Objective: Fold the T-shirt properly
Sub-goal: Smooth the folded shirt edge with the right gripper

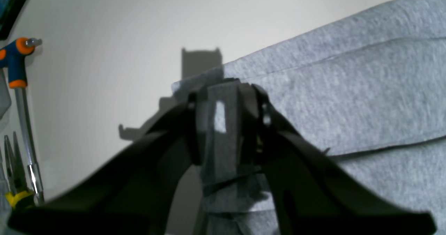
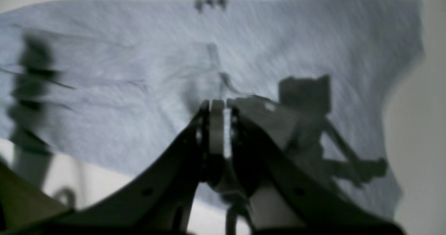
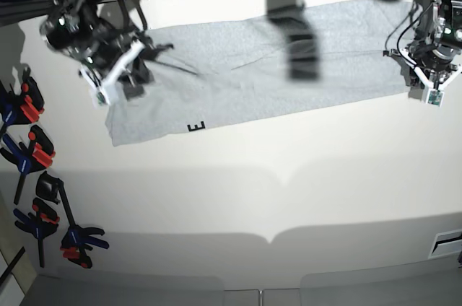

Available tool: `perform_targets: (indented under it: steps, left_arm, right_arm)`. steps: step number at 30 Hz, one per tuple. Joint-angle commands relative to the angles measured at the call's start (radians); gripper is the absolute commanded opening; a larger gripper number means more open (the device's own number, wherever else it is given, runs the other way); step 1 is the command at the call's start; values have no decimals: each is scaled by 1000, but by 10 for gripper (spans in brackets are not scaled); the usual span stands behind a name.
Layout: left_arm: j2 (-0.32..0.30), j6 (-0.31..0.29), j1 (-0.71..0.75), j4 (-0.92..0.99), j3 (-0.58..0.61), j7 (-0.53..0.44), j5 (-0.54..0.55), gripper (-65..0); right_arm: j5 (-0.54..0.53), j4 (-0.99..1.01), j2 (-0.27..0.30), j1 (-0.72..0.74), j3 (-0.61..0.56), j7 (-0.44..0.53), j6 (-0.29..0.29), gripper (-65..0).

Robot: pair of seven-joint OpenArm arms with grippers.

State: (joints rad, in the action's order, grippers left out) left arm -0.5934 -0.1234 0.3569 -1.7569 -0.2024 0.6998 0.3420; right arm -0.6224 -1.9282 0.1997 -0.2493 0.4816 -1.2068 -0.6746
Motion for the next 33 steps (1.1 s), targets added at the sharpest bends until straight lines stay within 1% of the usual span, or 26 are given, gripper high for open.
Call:
perform_targets:
  steps: [1, 4, 8, 13, 14, 15, 17, 18, 19, 20, 24, 27, 30, 33]
  left_arm:
    - [-19, 8, -8, -18, -8, -20, -1, -520]
    - [-19, 8, -8, -18, -8, -24, -1, -520]
    - [-19, 8, -8, -18, -8, -49, -1, -520]
    - [-19, 8, -8, -18, -8, -34, -1, -519]
    - [-20, 8, -8, -18, -8, -27, -1, -510]
    - [-20, 8, -8, -18, -8, -11, -1, -482]
    - [-20, 4, -8, -18, -8, 40, -1, -415]
    - [-20, 4, -8, -18, -8, 63, -1, -394]
    - [-20, 4, -7, -18, -8, 79, -1, -387]
    - [-20, 4, -8, -18, -8, 90, -1, -387]
    - [-22, 5, -8, -18, -19, 92, 4, -387]
    - [-23, 4, -7, -18, -71, 113, 92, -387]
    - [-22, -2, -7, -17, -166, 140, 182, -387]
    - [-22, -72, -7, -13, -282, 192, 297, -387]
  right_arm:
    - [-18, -20, 11, -9, 26, 38, -23, -650]
    - [-17, -20, 11, -31, 66, 69, -23, -650]
    - [-17, -20, 10, -31, 68, 79, -23, -650]
    - [-17, -20, 10, -31, 68, 73, -23, -650]
    - [-17, -20, 10, -31, 68, 70, -23, -650]
    - [-17, -20, 11, -31, 68, 69, -23, -614]
    - [-17, -20, 11, -31, 68, 70, -23, -468]
    - [-17, -20, 11, -30, 68, 75, -23, -408]
    - [-17, -20, 11, -30, 68, 81, -23, -364]
    - [-17, -20, 11, -30, 68, 85, -23, -341]
    - [-19, -20, 11, -27, 68, 85, -23, -337]
    - [-45, -20, 11, -27, 68, 84, -23, -337]
    - [-43, -20, 11, -28, 68, 84, -23, -337]
    - [-44, -20, 11, -28, 68, 85, -23, -337]
